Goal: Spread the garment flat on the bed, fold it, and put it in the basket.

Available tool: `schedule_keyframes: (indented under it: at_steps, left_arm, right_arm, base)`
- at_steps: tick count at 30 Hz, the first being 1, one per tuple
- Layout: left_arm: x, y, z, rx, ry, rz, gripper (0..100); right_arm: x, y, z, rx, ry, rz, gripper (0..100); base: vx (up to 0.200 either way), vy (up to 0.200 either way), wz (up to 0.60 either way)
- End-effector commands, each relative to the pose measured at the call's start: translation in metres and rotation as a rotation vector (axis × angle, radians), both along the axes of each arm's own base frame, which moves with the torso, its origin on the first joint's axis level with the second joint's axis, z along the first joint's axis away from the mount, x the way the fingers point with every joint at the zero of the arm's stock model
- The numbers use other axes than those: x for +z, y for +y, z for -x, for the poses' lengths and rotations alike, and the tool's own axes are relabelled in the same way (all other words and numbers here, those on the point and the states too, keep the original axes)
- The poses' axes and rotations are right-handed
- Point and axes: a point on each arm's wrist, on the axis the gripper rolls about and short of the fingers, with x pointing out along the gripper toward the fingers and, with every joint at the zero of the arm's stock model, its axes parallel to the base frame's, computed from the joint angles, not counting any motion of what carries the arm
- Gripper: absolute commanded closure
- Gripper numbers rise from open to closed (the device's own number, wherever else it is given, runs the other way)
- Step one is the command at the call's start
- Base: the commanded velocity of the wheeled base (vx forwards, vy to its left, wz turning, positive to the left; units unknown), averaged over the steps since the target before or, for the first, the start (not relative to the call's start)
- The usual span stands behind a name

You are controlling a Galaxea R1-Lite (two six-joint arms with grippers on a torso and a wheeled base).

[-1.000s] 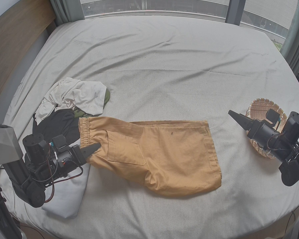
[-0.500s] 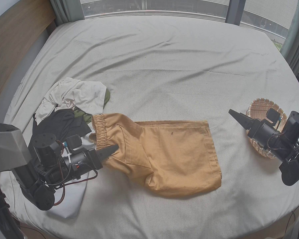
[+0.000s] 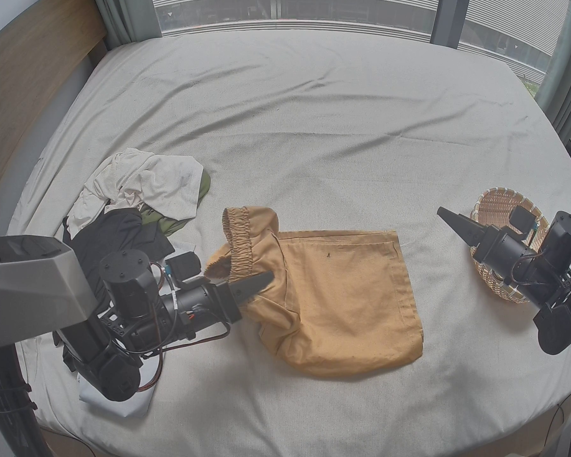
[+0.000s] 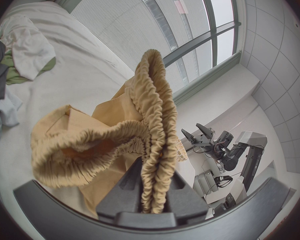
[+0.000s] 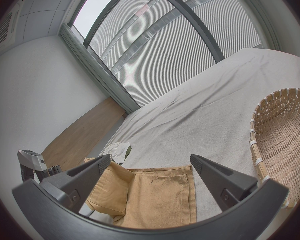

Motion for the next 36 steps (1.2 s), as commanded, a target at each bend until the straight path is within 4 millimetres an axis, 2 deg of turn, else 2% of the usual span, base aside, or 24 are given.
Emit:
schedule_keyframes:
  at_steps: [1,12,26,36]
  left_arm:
    - [-0.009,-0.017,-0.004,-0.037,0.005,-0.002,100]
    - [-0.005,-0.047,-0.003,-0.110,-0.021,0.017,100]
    - [0.010,-0.086,-0.007,-0.188,0.009,0.064,100]
    - [-0.009,-0.106,-0.008,-0.217,0.048,0.038,100]
  right_arm:
    - [0.000,0.001,0.000,0.003,-0.001,0.000,0]
    - [0.001,0.001,0.000,0.007,-0.004,0.000,0]
    - [0.006,0.001,0.001,0.007,-0.021,-0.004,0]
    - [0.006,0.001,0.002,0.007,-0.023,-0.004,0]
  base:
    - [0.000,0.000,0.00]
    - [0.000,0.000,0.00]
    - [0.000,0.000,0.00]
    - [0.000,0.000,0.00]
